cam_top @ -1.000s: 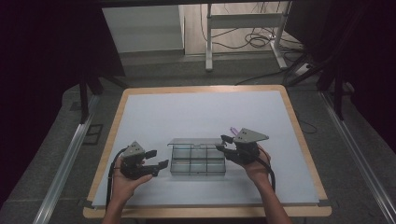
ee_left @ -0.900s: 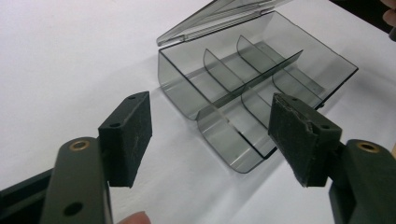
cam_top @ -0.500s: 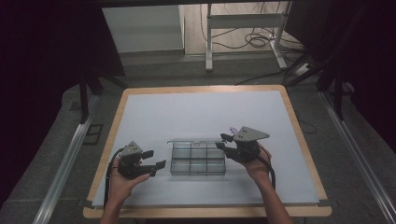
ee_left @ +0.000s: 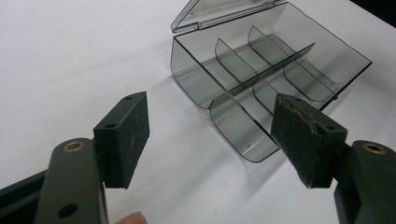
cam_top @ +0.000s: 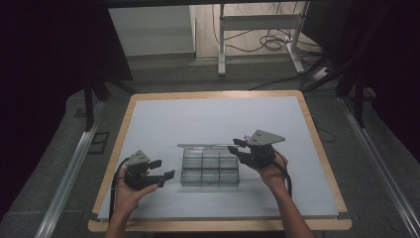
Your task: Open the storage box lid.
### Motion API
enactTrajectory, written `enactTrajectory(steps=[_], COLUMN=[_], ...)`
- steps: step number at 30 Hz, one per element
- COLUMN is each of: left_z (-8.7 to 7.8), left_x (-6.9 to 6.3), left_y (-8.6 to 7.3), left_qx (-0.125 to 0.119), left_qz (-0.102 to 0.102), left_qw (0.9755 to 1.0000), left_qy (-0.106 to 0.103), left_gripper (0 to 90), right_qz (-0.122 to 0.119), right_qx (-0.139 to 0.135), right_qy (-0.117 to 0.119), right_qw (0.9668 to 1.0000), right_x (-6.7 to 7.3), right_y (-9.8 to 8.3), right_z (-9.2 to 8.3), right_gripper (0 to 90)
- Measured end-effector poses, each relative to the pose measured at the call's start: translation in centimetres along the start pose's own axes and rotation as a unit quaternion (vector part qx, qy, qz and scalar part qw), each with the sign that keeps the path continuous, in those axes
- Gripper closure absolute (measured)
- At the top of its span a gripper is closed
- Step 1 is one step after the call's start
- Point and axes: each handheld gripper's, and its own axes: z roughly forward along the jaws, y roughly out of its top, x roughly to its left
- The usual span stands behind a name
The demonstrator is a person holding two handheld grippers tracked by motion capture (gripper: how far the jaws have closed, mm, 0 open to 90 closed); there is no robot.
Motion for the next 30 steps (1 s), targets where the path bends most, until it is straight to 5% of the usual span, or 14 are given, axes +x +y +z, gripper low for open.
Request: enactTrajectory(steps=[30], left_z=[0.3], left_x=[0.6], left_y=[-0.3], left_qx=[0.005], left_qz=[-0.011], left_qw=[0.9999], left_qy=[-0.006], left_gripper=[28.5], right_qz=[0.02], right_qx=[0.006], right_qy=[0.006], right_qw=[0.9998], right_x=[-1.9], right_y=[1.2], right_z=[0.9], right_gripper=[68.0])
